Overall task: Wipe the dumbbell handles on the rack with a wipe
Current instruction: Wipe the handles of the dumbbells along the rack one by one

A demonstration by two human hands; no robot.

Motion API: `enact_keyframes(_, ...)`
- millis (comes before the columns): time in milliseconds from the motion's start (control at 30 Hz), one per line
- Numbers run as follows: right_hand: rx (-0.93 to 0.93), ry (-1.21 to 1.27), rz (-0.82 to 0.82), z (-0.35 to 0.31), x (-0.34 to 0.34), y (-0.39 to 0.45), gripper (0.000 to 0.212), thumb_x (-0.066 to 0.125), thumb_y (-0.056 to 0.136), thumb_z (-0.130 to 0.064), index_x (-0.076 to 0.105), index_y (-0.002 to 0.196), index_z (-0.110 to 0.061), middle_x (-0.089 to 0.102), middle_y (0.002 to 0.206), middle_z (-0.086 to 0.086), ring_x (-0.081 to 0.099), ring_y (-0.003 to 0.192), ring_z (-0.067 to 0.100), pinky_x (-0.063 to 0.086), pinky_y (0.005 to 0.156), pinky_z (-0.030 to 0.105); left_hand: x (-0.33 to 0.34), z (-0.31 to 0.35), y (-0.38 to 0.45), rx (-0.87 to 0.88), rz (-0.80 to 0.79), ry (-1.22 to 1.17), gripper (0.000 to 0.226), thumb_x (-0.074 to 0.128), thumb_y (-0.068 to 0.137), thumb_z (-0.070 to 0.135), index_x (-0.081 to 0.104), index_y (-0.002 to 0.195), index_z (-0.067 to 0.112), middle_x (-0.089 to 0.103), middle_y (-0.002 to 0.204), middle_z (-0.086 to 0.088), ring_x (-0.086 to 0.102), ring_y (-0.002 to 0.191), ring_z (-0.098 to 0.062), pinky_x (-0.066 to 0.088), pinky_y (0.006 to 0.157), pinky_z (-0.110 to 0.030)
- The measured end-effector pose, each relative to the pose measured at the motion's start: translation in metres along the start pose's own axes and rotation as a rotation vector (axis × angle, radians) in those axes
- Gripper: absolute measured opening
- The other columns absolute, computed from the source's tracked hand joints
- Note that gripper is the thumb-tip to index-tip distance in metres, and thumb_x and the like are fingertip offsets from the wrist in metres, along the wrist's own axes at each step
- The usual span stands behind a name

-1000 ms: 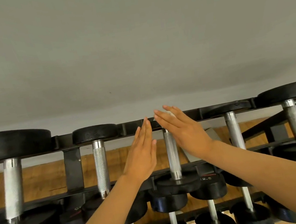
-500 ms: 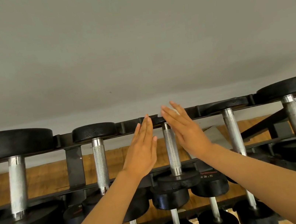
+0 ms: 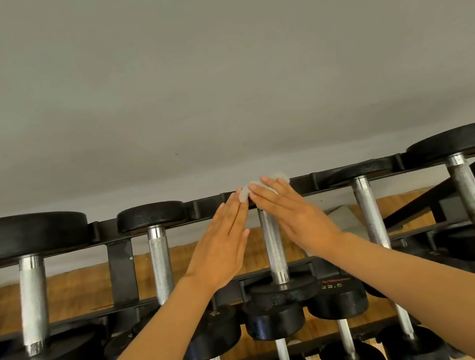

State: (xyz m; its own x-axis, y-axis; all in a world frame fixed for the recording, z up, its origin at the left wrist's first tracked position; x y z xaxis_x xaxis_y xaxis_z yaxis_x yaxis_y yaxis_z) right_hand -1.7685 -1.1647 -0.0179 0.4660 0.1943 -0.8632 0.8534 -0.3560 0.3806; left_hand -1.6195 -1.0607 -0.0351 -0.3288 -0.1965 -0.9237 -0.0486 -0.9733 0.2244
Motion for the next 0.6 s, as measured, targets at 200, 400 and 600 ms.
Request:
enact_keyframes(200, 0.101, 0.092, 0.042, 0.018, -0.019, -0.044, 0.061, 0.053, 0.092, 0.01, 0.034, 0.148, -0.007, 0.029, 0.157, 0.01, 0.027, 0.146, 0.024, 0.025, 0.116, 0.022, -0.005, -0.006, 0.001, 0.077, 0.028, 0.088, 0.052, 0.013, 0.109, 0.03, 0.019, 0.152, 0.002, 0.02, 0.161, -0.016, 0.014, 0.149, -0.02, 0.0, 0.123, -0.03)
enact_keyframes(400, -0.243, -0.018, -0.258, 0.011, 0.007, -0.029, 0.043, 0.046, 0.098, -0.017, 0.05, 0.139, -0.006, 0.042, 0.15, 0.011, 0.031, 0.144, 0.023, 0.028, 0.118, 0.037, -0.012, -0.015, 0.008, 0.189, -0.022, 0.078, 0.058, 0.034, 0.099, 0.013, 0.019, 0.154, 0.005, 0.015, 0.162, -0.013, 0.005, 0.152, -0.015, -0.002, 0.123, -0.025)
enact_keyframes(600, -0.325, -0.261, -0.278, 0.008, 0.01, -0.004, 0.038, 0.043, 0.098, -0.021, 0.064, 0.126, -0.005, 0.061, 0.132, 0.013, 0.05, 0.131, 0.027, 0.032, 0.114, 0.038, -0.015, -0.027, 0.013, 0.221, -0.088, 0.064, 0.062, 0.03, 0.095, 0.01, 0.012, 0.154, 0.012, 0.01, 0.163, -0.005, -0.006, 0.15, -0.004, -0.005, 0.121, -0.02)
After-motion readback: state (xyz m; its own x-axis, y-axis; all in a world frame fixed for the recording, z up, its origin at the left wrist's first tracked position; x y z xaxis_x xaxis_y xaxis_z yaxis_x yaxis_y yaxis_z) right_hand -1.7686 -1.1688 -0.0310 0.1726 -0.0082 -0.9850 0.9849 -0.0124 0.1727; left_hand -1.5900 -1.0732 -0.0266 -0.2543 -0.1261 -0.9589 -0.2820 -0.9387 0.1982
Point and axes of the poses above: each hand's wrist, its own y-axis towards the middle knuckle, its own x-axis out of the palm, z = x × y, the point moved 3 cm from there along y, towards the middle knuckle
